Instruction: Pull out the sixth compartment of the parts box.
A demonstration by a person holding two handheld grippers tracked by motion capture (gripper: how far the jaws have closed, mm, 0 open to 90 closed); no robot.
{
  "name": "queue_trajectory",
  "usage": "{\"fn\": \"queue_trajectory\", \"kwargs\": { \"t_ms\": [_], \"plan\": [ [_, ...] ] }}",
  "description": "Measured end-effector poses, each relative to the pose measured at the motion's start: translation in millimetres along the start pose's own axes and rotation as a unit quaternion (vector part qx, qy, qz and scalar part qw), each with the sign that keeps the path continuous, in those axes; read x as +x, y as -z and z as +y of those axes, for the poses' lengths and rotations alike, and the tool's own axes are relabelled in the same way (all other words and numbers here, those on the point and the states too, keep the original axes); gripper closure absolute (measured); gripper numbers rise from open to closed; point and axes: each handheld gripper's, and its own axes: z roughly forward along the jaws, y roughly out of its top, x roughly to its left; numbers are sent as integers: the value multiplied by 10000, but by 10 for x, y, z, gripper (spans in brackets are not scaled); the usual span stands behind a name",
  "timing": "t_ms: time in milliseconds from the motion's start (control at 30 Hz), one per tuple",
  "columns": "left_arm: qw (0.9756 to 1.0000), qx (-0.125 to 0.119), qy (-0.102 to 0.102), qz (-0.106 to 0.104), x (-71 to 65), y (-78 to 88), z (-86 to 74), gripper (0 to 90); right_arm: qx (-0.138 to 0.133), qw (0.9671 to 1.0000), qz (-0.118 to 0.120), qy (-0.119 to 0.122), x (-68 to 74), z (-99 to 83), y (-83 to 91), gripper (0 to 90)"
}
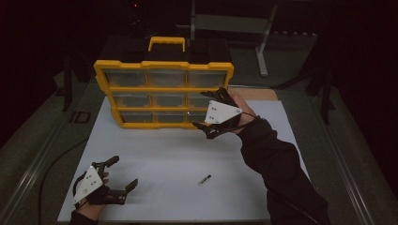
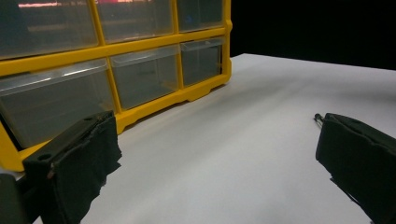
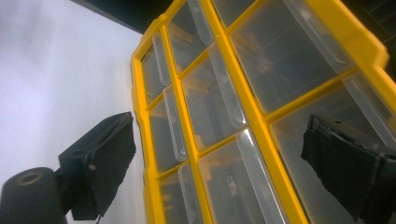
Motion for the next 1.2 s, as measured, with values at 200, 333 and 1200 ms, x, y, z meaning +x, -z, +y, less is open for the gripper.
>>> {"fn": "queue_trajectory", "kwargs": {
  "t_ms": [200,333,1200],
  "plan": [
    [10000,25,-6,-6,0,-8,-5,2,97,9999,72,53,-38,-8,-135,117],
    [10000,6,12,-18,4,-2,-8,2,157,9998,41,83,-68,-21,-225,131],
    [9999,-80,97,-42,24,20,-21,2,535,9928,-255,1039,-103,-147,-605,432]
  ]
}}
